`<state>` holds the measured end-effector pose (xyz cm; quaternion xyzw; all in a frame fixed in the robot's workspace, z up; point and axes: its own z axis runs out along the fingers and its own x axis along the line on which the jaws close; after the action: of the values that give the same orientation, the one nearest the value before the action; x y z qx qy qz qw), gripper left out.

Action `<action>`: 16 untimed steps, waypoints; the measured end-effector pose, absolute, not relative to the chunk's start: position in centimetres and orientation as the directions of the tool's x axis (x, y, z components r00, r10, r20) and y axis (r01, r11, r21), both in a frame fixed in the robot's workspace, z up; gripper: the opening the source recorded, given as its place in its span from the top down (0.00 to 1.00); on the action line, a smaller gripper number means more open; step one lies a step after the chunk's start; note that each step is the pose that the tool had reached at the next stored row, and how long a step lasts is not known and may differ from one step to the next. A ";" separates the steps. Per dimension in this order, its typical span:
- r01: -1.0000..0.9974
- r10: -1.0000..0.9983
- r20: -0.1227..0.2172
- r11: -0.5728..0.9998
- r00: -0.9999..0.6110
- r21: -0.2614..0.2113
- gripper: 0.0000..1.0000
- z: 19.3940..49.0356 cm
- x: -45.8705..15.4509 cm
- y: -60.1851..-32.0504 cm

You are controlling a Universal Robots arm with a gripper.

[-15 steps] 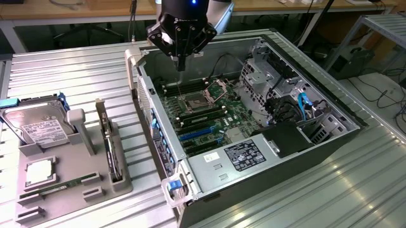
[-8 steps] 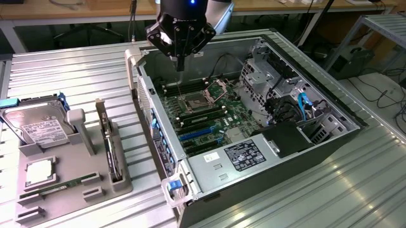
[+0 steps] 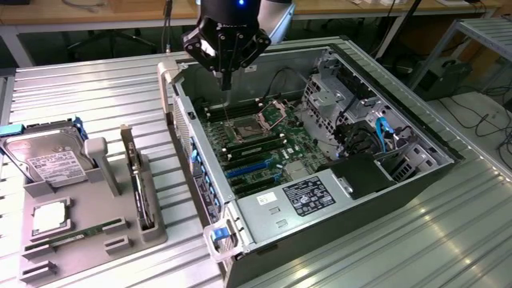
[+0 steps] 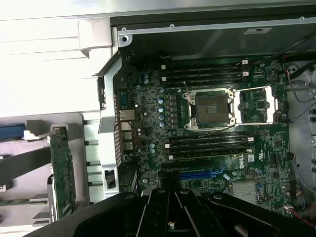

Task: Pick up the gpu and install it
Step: 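Reach for the gpu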

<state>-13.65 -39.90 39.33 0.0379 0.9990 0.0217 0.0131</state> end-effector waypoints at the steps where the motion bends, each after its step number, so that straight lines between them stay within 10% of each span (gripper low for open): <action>1: 0.075 0.076 -0.024 0.996 -0.997 0.044 0.89 39.3 -13.7 -39.9; 16: 0.075 0.076 -0.024 0.996 -0.997 0.044 0.89 39.3 -15.1 -39.9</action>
<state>-15.08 -39.91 39.33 0.0379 0.9990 0.0217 0.0131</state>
